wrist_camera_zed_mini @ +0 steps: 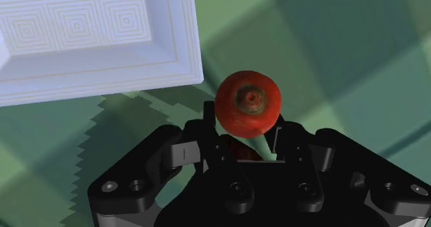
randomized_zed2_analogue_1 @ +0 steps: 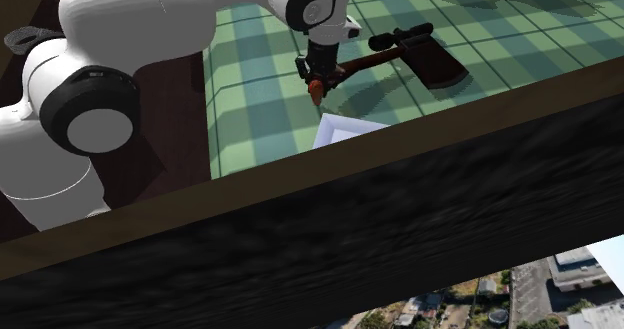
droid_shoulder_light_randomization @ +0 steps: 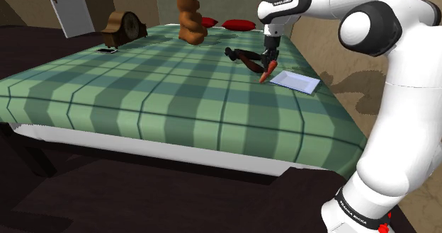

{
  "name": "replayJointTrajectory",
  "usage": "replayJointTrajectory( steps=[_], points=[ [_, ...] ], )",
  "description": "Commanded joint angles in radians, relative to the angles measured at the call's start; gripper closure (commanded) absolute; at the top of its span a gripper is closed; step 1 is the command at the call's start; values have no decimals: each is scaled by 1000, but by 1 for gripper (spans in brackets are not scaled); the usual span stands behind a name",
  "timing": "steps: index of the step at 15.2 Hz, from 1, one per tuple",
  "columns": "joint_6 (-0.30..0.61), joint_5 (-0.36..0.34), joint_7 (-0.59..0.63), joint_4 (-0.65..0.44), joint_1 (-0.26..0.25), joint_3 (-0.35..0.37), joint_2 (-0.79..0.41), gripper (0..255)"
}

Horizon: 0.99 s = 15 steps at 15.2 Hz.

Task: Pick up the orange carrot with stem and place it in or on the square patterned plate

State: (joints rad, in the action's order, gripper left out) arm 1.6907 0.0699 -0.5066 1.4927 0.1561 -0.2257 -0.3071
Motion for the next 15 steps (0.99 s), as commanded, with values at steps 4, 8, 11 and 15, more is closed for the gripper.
replayJointTrajectory(
  steps=[4,8,11,15],
  points=[
    [17,-11,-77,66,45,-31,49,255],
    [39,-20,-157,123,92,-64,84,255],
    [52,-26,-220,151,129,-90,100,255],
    [78,-29,-301,182,177,-123,106,255]
  ],
)
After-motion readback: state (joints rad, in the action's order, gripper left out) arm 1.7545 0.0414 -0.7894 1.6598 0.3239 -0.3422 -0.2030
